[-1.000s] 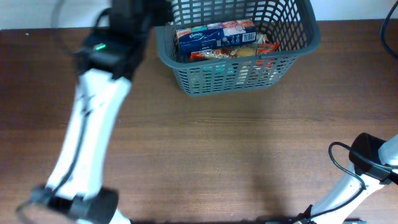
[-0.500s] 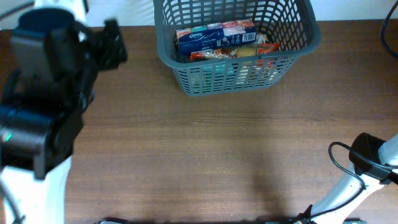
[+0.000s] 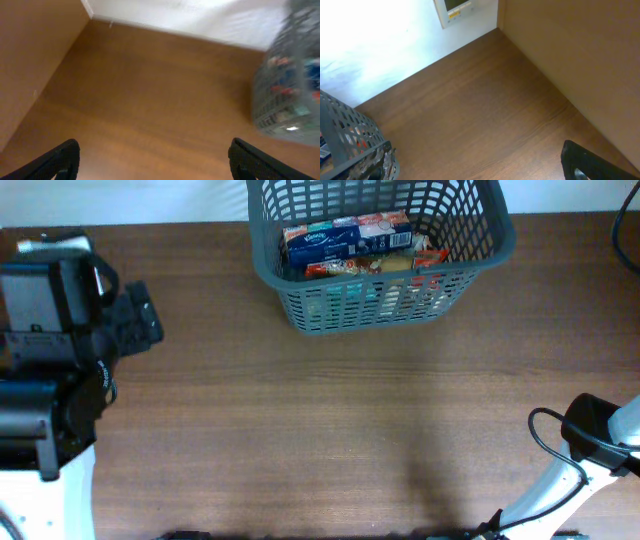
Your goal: Pack container
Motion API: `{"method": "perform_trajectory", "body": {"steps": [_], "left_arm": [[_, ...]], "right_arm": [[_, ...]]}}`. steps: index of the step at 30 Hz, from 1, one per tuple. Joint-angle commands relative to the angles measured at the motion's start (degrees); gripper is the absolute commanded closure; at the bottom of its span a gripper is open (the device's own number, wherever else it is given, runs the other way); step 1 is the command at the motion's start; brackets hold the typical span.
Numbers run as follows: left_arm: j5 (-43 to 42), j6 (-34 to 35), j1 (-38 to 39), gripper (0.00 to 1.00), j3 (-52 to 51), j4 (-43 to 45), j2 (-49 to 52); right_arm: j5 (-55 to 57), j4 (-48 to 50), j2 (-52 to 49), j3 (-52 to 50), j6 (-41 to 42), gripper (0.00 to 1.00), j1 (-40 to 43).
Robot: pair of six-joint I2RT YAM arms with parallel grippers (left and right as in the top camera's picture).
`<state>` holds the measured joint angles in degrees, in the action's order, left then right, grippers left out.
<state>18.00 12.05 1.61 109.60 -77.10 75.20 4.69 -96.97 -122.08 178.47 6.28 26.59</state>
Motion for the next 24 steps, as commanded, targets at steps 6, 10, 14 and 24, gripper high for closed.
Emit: {"method": "perform_trajectory", "body": {"steps": [6, 10, 14, 24], "left_arm": [[-9.1, 1.4, -7.5, 0.13, -28.1, 14.1, -12.3], [-14.3, 2.2, -10.0, 0.05, -40.8, 19.9, -14.1], [-17.5, 2.7, -11.7, 0.01, -54.5, 30.9, -13.7], [-20.4, 3.8, -11.9, 0.01, -64.6, 40.1, -7.1]], "right_arm": [[0.3, -0.3, -0.1, -0.2, 0.7, 0.01, 0.0], [0.3, -0.3, -0.1, -0.2, 0.7, 0.01, 0.0], [0.3, -0.3, -0.1, -0.2, 0.7, 0.01, 0.0], [0.3, -0.3, -0.1, -0.2, 0.7, 0.01, 0.1]]}}
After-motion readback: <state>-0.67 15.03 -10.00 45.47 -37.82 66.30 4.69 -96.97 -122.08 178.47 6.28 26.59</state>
